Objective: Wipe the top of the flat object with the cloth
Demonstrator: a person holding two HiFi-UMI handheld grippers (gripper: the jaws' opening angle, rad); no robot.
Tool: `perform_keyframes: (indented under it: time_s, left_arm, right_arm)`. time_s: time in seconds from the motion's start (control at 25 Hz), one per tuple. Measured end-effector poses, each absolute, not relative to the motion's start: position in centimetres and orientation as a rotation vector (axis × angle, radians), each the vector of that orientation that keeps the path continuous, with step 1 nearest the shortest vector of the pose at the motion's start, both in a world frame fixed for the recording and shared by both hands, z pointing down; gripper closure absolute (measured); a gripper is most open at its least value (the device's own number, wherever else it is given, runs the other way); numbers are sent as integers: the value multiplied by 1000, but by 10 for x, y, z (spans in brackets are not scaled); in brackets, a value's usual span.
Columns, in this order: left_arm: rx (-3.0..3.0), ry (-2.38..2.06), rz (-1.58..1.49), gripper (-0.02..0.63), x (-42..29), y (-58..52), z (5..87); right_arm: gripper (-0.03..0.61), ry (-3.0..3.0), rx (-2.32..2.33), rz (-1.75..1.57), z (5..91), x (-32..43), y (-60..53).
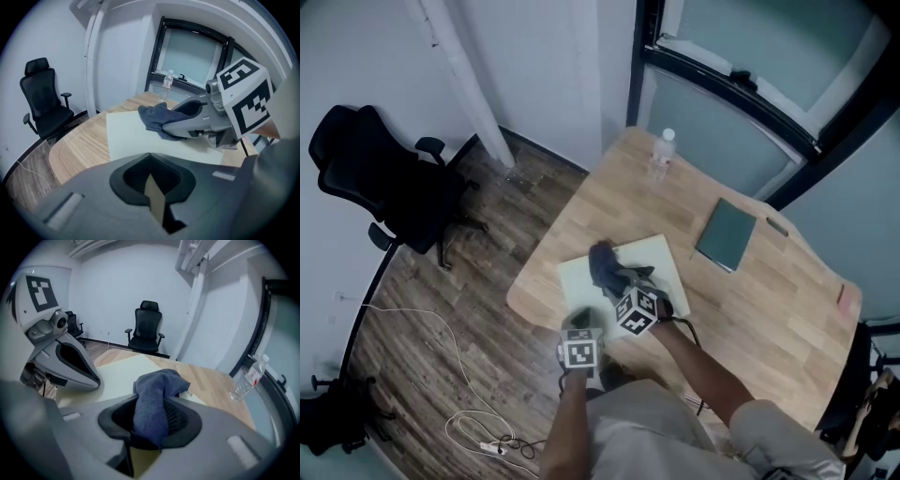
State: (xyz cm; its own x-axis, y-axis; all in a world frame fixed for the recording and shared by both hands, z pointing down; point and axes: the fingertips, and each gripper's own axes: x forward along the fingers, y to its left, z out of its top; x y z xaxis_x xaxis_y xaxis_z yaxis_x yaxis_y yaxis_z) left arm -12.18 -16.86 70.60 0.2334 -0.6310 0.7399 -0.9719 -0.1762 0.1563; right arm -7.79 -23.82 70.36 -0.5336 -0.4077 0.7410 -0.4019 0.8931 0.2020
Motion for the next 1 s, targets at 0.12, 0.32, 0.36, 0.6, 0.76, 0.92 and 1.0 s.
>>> perform_keyframes:
  time_s: [0.12,0.32,0.36,0.6,0.76,0.92,1.0]
  left_arm:
    - [1876,-1433,701,606,-124,-163,712]
    - [1900,-1457,695,606,-130,-167,702]
    - [1901,-1457,697,606,-130,-168,700]
    - [1894,-1409,626,606,-126,-163,707]
    - [1929,-1404,702,606,-126,-138,701]
    - [1950,-1367,728,606,-127,-118,701]
    - [1956,-1335,760,606,-127,-113,702]
  right_arm:
    - [448,-2205,512,-35,704,-100,-230]
    - [448,-2288,336,-11,701,-148,-214]
    - [448,-2296,294,0,701,-157,-211]
    - [445,-2259,163,7,704,-180,-199]
    - [443,-2272,179,30,702,-179,-201]
    - [443,-2293,236,34,702,-178,-202]
    - [443,-2300,277,29,702,-178,-203]
